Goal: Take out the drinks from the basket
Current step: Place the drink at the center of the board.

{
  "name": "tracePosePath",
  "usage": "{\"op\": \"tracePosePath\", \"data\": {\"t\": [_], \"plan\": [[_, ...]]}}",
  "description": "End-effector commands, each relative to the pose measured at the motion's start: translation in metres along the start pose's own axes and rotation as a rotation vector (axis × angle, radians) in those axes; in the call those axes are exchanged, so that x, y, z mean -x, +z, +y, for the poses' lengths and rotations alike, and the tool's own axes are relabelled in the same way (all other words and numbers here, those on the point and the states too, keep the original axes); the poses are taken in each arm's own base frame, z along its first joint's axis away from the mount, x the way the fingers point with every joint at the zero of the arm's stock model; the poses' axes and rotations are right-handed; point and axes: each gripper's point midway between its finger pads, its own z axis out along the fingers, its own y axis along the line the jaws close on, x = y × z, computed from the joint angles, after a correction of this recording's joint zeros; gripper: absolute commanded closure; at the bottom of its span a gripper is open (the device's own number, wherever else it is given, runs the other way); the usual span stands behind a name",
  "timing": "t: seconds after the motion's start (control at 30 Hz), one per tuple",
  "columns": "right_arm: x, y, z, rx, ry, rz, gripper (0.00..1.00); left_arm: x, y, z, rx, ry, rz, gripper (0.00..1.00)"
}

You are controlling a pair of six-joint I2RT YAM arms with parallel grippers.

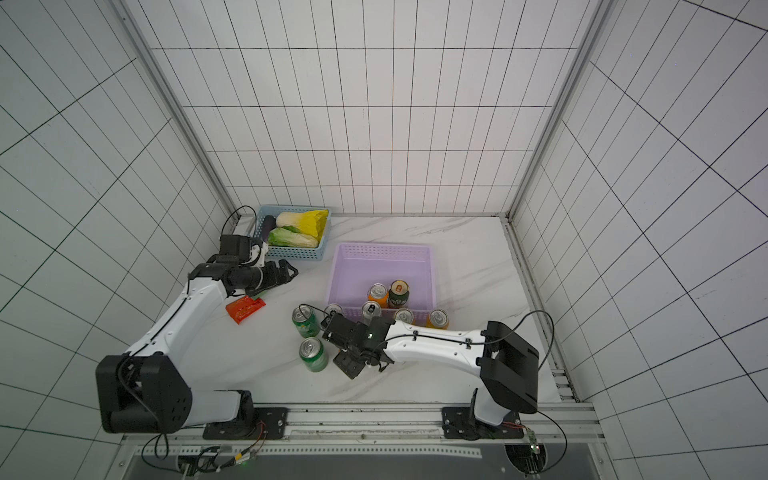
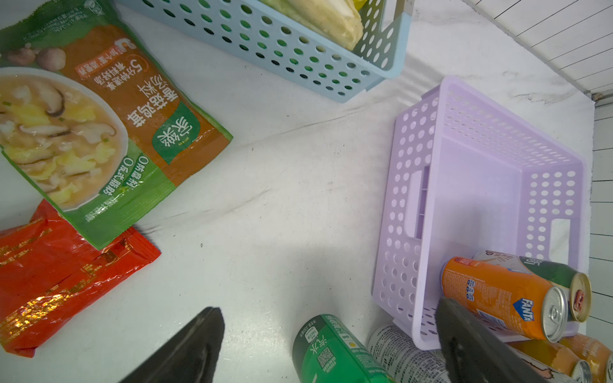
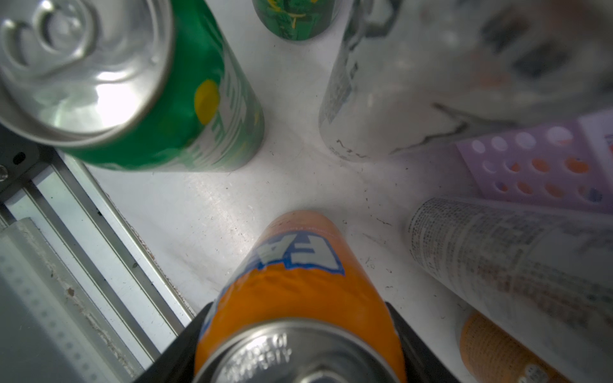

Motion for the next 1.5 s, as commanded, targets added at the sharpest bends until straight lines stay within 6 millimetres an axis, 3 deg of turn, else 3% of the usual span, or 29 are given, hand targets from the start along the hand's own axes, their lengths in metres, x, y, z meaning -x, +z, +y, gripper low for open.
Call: {"op": "tracePosePath", "data": {"t": [0.0,0.4,0.93,1.23,1.47], "plan": [[0.003,0.004,-0.002,-0.023,0.002,-0.04,0.39,0.002,0.0,0.002,0.003,0.012,-0.009,0.02],[-0.002,0.009,-0.002,-0.027,0.011,-0.036,0.35,0.002,0.002,0.003,0.004,0.01,-0.005,0.02],[0.013,-0.018,-0.002,-0.016,0.021,-0.097,0.15,0.001,0.002,0.003,0.006,0.011,-0.003,0.02],[0.036,-0.066,-0.003,0.002,0.003,-0.157,0.07,0.002,0.002,0.002,0.003,0.01,-0.003,0.02],[0.044,-0.108,-0.025,-0.022,0.002,-0.168,0.01,0.001,0.002,0.003,0.004,0.011,-0.004,0.02]]}}
